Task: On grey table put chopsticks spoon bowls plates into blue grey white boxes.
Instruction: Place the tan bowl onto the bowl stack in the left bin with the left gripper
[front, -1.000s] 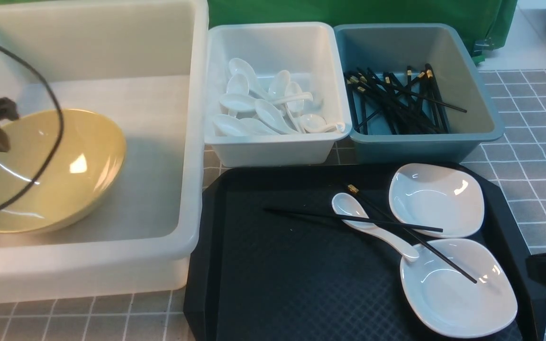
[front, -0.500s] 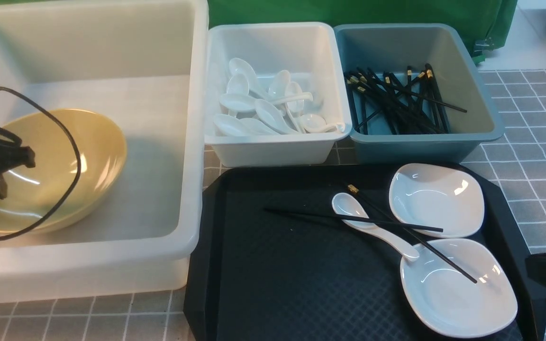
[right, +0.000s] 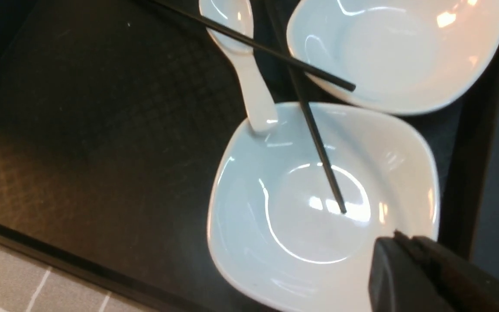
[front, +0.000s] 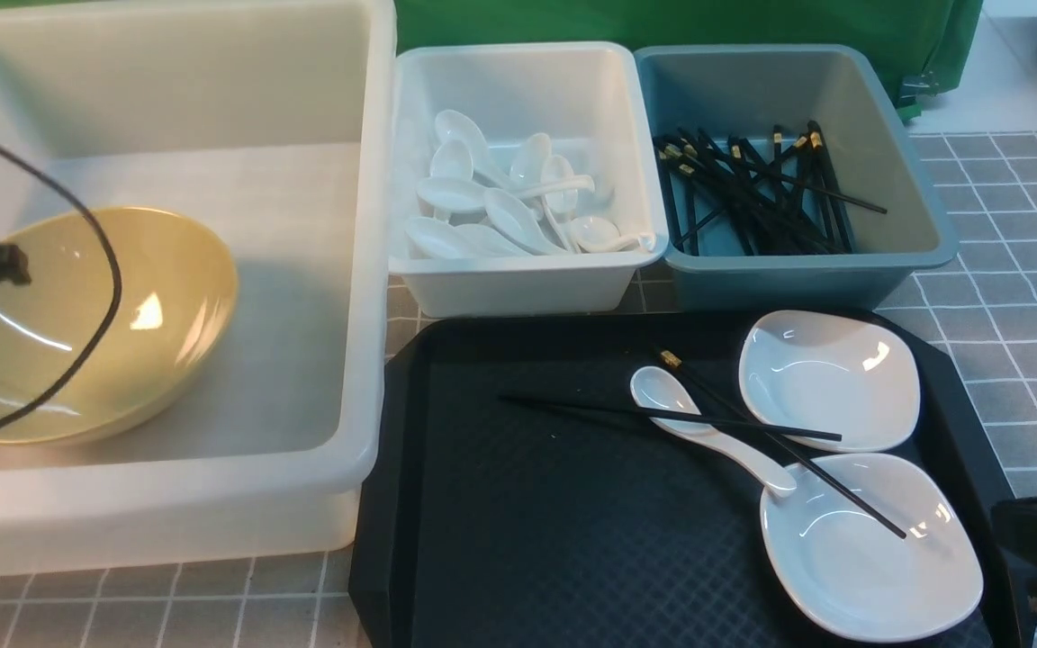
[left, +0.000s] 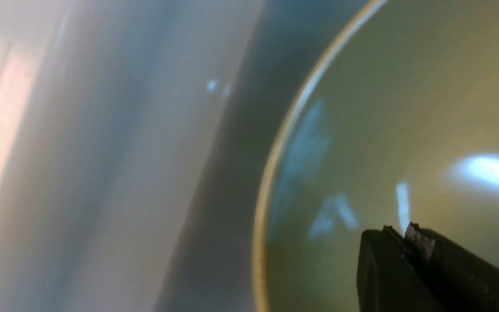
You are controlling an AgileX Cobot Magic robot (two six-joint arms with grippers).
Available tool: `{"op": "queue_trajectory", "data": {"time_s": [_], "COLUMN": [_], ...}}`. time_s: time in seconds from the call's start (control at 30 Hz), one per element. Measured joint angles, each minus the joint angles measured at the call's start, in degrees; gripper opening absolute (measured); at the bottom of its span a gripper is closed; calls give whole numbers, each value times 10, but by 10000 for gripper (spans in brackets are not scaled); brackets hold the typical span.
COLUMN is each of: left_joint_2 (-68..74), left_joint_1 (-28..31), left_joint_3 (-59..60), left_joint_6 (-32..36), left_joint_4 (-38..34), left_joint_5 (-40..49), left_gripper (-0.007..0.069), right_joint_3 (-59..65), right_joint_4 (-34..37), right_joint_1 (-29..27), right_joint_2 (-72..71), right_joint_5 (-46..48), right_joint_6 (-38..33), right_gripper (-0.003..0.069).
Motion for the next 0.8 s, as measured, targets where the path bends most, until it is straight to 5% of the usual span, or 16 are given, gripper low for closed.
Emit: {"op": "queue_trajectory", "data": {"time_s": [0.17,0.27,0.47,0.8], "left_joint_2": [-9,17,77,88], "left_joint_1": [0,0,1,28], "left_joint_3": [0,0,0,0], "left_joint_6": [118,139,126,-52], "left_joint_4": [-151,-164,-95,70], "left_joint_5": [-43,-49,-35,-27], "left_gripper": [15,15,15,15], "right_joint_3": [3,3,3,3], "right_joint_4": [5,12,18,19], "right_joint_1": [0,0,0,0], "right_joint_2": [0,0,0,0], "right_joint_5": [-17,-17,-10,11], "right_joint_6": [0,0,0,0], "right_gripper": [65,69,77,84]}}
